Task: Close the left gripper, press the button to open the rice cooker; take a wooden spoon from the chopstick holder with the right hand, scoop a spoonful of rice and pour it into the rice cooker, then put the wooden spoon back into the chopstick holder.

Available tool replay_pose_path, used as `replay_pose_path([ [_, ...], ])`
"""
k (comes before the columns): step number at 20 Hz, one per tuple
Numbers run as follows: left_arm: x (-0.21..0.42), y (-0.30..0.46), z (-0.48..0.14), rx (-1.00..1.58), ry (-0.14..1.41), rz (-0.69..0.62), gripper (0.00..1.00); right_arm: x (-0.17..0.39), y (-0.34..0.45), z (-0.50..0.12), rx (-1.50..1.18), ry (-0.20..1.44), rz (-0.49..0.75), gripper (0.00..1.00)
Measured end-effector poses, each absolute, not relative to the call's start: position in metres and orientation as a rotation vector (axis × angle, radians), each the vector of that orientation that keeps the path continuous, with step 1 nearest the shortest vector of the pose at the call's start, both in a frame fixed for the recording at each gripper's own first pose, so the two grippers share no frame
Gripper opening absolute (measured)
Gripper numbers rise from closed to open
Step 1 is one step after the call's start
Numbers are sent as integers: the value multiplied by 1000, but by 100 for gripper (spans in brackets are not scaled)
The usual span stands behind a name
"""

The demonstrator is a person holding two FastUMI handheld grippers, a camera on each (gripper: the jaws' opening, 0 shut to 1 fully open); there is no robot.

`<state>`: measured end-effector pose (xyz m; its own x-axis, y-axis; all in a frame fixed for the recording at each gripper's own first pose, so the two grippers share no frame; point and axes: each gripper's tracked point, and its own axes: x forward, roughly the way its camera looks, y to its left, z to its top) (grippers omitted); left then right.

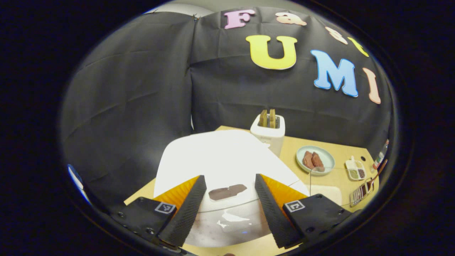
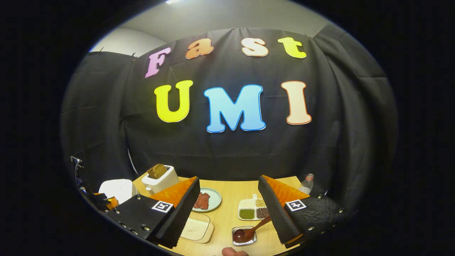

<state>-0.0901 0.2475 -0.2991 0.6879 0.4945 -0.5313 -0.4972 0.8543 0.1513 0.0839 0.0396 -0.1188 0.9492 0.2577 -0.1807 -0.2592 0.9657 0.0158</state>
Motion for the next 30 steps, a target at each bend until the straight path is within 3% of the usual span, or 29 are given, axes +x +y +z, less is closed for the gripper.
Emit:
replay_pose_path([
  [3,-90,248,-304,-22,625,561,95,83,41,-116,1,175,266,100],
  [4,-88,248,-304,-18,617,559,100,82,41,-115,5,172,268,100],
  [5,-89,247,-301,-11,617,552,90,81,42,-115,5,171,272,100],
  [8,-84,243,-291,-80,595,536,100,79,39,-110,-4,157,273,100],
  [11,-74,241,-275,-83,546,530,99,77,37,-102,7,145,265,100],
  [16,-26,207,-166,6,340,425,98,67,38,-68,39,90,240,100],
  [23,12,119,0,-13,86,176,95,38,49,-9,62,14,206,99],
  [25,12,97,26,-11,53,117,95,28,53,5,66,-3,195,96],
  [30,11,72,44,-44,50,27,96,7,51,24,79,-9,130,99],
])
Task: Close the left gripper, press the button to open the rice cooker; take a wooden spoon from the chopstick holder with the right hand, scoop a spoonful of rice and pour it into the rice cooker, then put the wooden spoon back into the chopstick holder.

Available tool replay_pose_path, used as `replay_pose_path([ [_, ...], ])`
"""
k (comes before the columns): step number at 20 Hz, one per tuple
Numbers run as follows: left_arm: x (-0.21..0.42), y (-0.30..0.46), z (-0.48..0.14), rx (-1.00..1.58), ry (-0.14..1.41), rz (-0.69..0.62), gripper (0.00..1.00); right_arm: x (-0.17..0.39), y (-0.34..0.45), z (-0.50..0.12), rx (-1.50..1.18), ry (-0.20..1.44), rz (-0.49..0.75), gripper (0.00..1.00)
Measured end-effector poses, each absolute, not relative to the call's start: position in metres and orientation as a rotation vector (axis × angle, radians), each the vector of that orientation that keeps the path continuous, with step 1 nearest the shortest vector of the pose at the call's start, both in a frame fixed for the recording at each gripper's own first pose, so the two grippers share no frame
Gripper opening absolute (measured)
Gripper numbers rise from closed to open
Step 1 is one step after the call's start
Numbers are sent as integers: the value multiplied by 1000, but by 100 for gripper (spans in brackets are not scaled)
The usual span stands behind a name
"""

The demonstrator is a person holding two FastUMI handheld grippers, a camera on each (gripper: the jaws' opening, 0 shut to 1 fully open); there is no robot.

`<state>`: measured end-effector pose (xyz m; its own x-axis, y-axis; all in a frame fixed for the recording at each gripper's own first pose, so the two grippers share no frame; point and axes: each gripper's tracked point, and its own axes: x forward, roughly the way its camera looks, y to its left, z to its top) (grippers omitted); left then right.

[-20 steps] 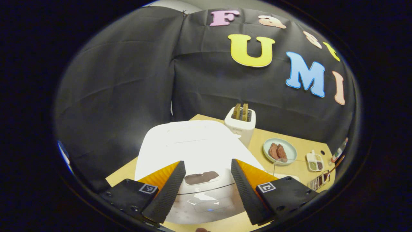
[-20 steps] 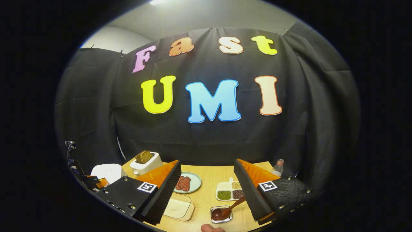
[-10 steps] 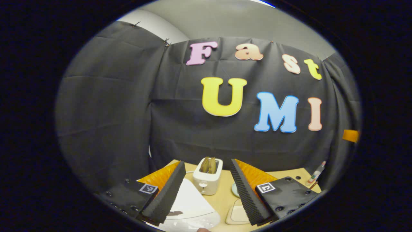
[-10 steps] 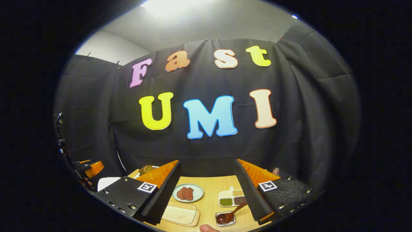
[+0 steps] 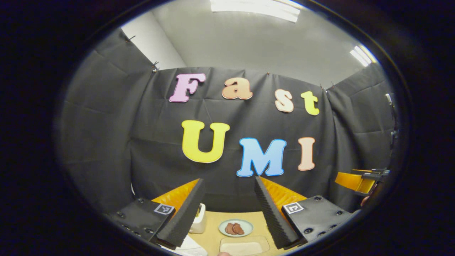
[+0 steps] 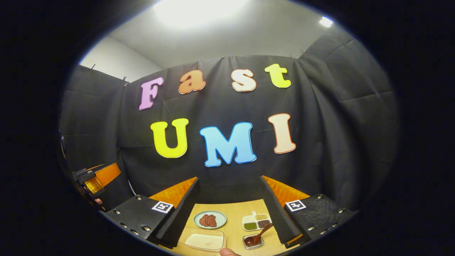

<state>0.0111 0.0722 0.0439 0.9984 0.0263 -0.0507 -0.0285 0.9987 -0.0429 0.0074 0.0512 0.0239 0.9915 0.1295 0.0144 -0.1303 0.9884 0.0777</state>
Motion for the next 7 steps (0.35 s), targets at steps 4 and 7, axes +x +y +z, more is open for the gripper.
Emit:
replay_pose_path([
  [4,8,78,33,-66,83,5,97,-6,54,27,53,-20,101,99],
  [7,8,85,34,-60,84,12,94,-9,58,24,53,-13,105,99],
])
